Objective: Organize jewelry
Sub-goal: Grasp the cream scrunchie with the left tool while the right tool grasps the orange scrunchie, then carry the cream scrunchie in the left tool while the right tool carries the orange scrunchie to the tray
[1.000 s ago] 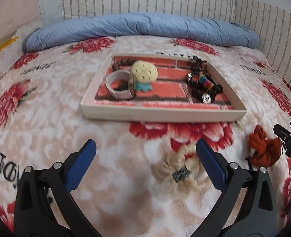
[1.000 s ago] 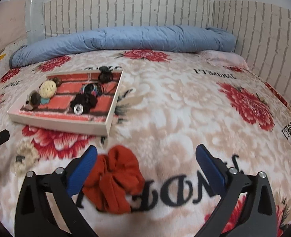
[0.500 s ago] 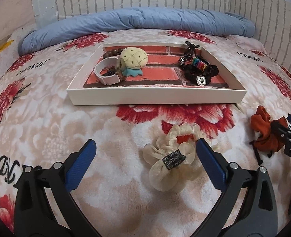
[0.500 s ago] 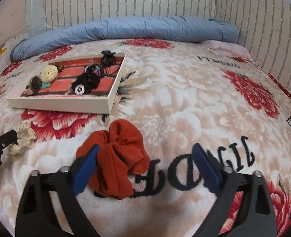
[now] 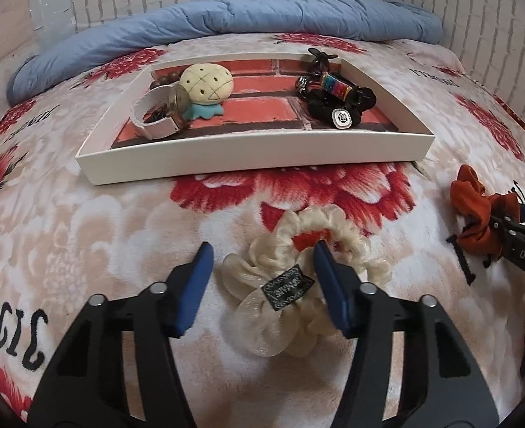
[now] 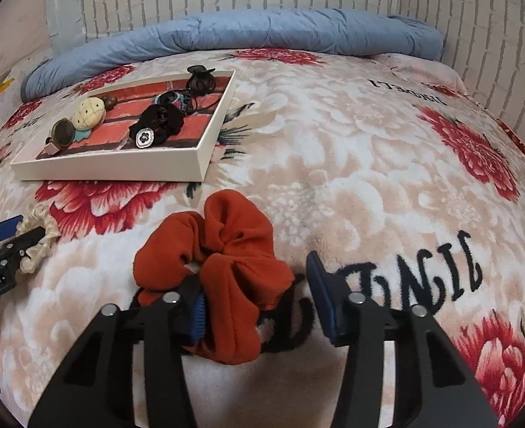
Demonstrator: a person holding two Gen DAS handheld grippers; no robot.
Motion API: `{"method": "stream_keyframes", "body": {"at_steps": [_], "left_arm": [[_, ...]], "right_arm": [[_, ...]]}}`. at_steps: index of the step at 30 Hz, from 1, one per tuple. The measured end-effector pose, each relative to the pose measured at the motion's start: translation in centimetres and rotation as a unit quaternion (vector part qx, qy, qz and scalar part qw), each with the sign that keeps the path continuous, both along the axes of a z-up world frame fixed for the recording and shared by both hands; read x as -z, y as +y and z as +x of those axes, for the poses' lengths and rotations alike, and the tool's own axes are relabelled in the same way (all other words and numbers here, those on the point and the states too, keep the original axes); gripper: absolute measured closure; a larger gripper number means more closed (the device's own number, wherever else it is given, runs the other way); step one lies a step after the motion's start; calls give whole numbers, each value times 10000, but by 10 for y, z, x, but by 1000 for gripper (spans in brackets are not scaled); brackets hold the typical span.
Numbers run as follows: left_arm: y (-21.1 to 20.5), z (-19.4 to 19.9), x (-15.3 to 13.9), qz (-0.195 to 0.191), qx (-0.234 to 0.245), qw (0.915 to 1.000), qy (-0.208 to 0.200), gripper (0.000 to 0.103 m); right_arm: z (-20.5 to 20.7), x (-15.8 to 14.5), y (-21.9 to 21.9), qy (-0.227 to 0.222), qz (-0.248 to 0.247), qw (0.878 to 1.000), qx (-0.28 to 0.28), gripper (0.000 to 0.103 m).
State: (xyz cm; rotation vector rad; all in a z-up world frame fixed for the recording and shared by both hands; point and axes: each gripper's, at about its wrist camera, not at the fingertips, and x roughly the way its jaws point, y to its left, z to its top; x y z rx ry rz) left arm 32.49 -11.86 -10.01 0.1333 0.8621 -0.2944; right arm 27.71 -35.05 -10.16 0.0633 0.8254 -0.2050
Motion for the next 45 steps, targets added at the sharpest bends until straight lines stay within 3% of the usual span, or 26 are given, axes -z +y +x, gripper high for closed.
{"method": "stream_keyframes", "body": {"at_steps": [7, 22, 24, 29, 36, 45], "left_arm": [[-1, -1, 0, -31, 50, 10000, -14, 68], [2, -3, -3, -149, 29, 9998, -85, 84], [4, -2, -5, -190, 25, 9998, -78, 90], [8, -2, -12, -253, -7, 9996, -132, 91], [15, 0, -24, -353, -36, 9991, -216, 91], [21, 10, -69, -356, -61, 9972, -650, 91]], "right_arm": [[0, 1, 0, 9, 32, 10000, -7, 66], [0, 0, -2, -19, 55, 10000, 8, 76], [-2, -3, -4, -85, 122, 9999, 39, 78], [-5, -14, -13, -253, 394, 9988, 133, 83], [-2, -27, -6, -387, 296, 9988, 89, 84], [16, -85, 18, -914, -4, 9958, -68, 84]]}}
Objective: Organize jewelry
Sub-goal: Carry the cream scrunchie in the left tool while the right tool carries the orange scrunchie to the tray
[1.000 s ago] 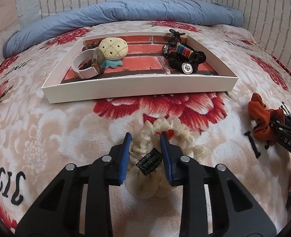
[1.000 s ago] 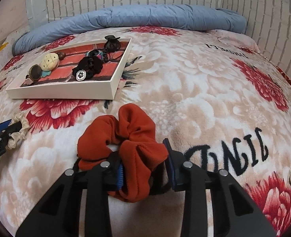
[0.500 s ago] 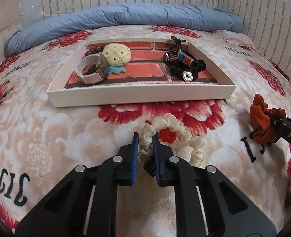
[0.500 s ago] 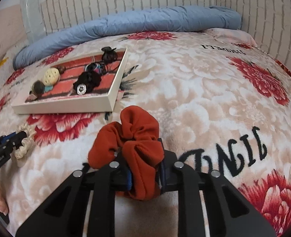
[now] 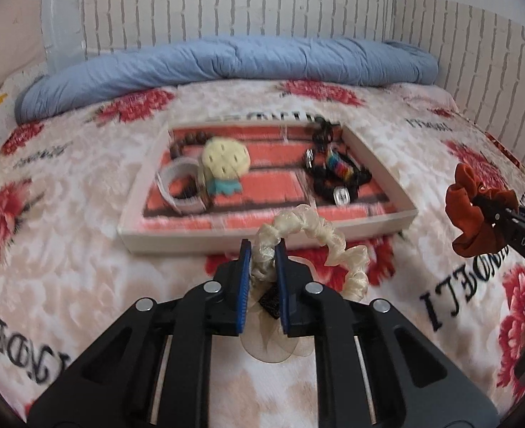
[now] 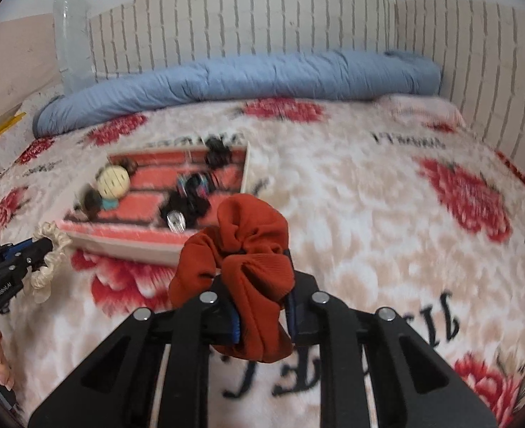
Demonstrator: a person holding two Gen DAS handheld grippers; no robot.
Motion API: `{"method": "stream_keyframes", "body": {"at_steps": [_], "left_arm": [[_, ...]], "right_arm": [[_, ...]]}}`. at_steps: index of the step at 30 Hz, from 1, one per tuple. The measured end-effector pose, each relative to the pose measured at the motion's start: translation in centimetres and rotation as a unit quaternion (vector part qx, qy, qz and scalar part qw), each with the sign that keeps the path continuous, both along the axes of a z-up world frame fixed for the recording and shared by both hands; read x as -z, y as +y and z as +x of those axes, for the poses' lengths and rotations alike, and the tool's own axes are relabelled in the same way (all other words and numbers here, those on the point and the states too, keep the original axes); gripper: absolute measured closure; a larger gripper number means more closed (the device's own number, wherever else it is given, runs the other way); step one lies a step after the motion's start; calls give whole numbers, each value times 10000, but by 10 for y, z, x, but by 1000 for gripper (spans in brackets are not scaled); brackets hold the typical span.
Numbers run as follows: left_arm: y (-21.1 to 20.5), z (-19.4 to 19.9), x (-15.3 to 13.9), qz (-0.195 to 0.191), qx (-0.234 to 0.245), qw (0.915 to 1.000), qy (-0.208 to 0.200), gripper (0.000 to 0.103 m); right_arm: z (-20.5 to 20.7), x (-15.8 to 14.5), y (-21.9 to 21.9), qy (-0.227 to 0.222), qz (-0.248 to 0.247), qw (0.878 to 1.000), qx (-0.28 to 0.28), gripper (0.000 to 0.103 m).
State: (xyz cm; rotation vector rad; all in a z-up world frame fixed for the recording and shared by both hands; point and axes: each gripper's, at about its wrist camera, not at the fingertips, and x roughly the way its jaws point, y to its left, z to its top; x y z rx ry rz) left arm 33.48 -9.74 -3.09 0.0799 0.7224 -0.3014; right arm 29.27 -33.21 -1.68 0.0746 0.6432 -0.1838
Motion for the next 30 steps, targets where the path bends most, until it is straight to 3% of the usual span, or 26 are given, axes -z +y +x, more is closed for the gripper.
{"method": "stream_keyframes", "body": {"at_steps": [7, 15, 21, 30], "left_arm": [[16, 32, -36, -189, -143, 9992, -318, 91], [36, 93, -47, -528, -351, 9972, -386, 91], [31, 132, -39, -613, -337, 9971, -297, 91], [9, 153, 11, -284, -176, 9994, 92, 90]], "right_arm": [[38, -33, 19, -342, 1, 9993, -166, 84], [97, -39, 43, -512, 172, 9977, -404, 84], [132, -17, 61, -427, 305, 9971, -545, 84], [156, 31, 58, 46, 378, 9975, -592, 84]]}}
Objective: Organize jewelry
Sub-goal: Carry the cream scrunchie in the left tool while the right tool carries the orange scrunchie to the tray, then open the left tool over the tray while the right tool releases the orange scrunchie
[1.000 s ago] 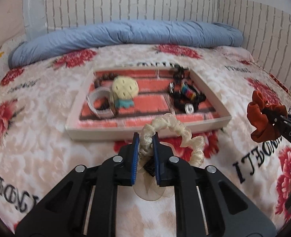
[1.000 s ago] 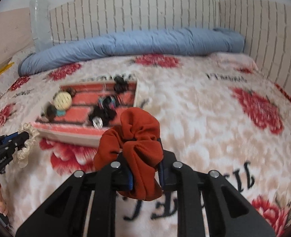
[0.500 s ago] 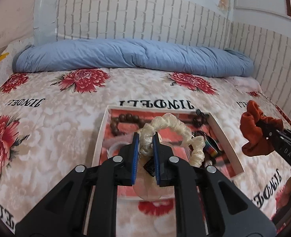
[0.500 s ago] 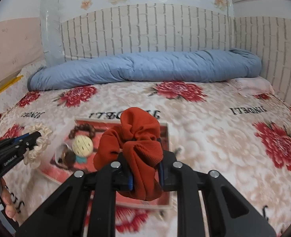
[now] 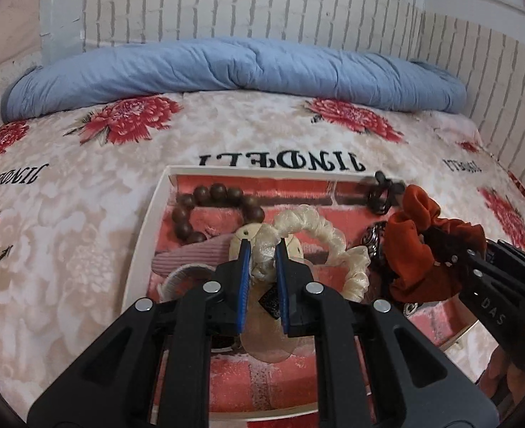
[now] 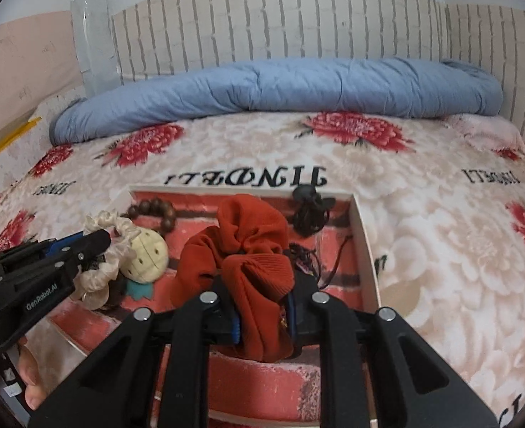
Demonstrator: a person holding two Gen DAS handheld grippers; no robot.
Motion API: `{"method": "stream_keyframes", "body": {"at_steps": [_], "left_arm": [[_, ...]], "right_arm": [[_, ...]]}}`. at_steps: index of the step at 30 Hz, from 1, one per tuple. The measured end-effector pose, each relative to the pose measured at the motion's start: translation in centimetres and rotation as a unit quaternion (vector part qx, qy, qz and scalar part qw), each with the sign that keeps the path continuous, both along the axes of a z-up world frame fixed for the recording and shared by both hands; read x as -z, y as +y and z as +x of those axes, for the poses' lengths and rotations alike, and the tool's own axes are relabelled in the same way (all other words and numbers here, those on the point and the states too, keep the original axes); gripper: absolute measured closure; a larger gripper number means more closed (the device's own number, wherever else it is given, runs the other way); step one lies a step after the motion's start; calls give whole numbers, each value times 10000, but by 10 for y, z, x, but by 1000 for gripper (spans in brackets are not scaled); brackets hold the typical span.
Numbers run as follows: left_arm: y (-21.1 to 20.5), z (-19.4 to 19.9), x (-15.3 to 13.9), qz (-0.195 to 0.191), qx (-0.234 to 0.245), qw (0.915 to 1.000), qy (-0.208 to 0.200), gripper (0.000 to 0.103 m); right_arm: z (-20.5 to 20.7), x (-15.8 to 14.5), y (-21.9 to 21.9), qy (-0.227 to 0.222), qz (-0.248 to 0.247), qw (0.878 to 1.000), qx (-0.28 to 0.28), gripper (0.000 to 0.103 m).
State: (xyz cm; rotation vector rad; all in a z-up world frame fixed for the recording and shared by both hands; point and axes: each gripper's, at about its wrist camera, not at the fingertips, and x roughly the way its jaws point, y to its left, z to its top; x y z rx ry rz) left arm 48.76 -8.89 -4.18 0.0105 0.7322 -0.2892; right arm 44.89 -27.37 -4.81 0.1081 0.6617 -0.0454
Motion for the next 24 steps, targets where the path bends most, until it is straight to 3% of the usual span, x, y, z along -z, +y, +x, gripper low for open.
{"method": "stream_keyframes", "body": {"at_steps": [5, 16, 21, 23, 24], "left_arm": [[1, 5, 14, 90, -48, 9999, 137, 89], [4, 9, 20, 128, -149, 9997, 138, 71], [8, 7, 17, 63, -217, 9995, 198, 66], [8, 5, 15, 62, -203, 9995, 217, 60], [7, 3, 13, 103, -205, 9995, 202, 50]], "right_arm": [[6, 9, -1, 77, 12, 10000, 11, 84], [12, 18, -4, 195, -19, 9998, 97, 80], [9, 15, -9, 222, 143, 9996, 112, 69], [6, 11, -10, 210, 171, 9995, 140, 56], [5, 9, -10, 214, 170, 9995, 144, 52]]}}
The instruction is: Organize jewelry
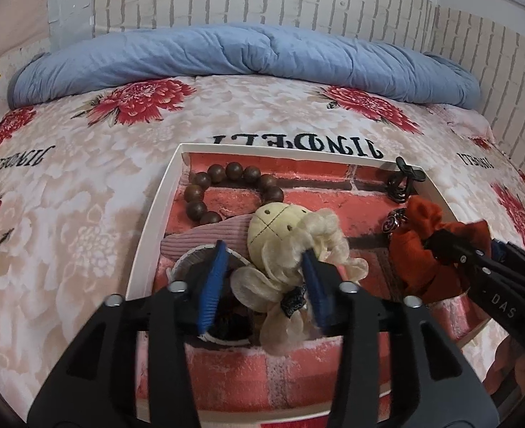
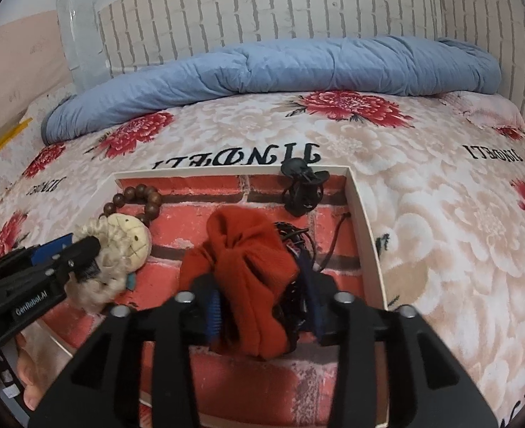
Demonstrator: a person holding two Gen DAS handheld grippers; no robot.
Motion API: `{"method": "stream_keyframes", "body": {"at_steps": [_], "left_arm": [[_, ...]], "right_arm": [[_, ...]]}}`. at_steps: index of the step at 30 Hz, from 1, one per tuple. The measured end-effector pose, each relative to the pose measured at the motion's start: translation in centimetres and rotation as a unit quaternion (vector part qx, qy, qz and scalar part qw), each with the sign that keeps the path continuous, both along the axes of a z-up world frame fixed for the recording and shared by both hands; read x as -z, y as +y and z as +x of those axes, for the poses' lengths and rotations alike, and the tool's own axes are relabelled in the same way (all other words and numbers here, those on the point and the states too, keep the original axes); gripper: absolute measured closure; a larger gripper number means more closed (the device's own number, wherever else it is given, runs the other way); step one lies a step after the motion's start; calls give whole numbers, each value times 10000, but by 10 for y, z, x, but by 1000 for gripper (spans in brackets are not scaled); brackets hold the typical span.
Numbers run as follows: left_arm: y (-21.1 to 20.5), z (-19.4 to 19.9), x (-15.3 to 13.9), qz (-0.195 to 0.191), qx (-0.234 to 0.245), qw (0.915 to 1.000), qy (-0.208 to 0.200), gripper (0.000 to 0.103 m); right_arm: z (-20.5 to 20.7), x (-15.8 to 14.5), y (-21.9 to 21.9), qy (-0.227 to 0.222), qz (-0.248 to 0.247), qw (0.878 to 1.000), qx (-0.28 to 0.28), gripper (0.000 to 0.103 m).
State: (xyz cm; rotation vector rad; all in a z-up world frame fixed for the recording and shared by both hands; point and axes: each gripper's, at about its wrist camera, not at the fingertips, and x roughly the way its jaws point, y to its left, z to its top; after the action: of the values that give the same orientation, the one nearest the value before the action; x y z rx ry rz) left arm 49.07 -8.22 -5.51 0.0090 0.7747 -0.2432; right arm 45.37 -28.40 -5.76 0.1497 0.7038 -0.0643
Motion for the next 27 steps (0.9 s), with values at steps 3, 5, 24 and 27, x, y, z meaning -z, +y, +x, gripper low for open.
{"method": "stream_keyframes", "body": {"at_steps": [3, 5, 24, 27], "left_arm": [[-1, -9, -7, 114, -36, 9999, -114, 36], [0, -14, -12, 115, -24, 9999, -99, 35], [60, -115, -40, 79, -386, 9980, -497, 5], [64, -133, -39, 71, -435, 9974, -578, 5]], "right_arm": [[-3, -3, 1, 58, 49, 10000, -64, 47], [-7, -6, 2, 78, 35, 9999, -66, 39], [-97, -36, 14, -172, -363, 9992, 26, 13], [-117, -37, 19, -281, -425, 9987, 57, 9]]}}
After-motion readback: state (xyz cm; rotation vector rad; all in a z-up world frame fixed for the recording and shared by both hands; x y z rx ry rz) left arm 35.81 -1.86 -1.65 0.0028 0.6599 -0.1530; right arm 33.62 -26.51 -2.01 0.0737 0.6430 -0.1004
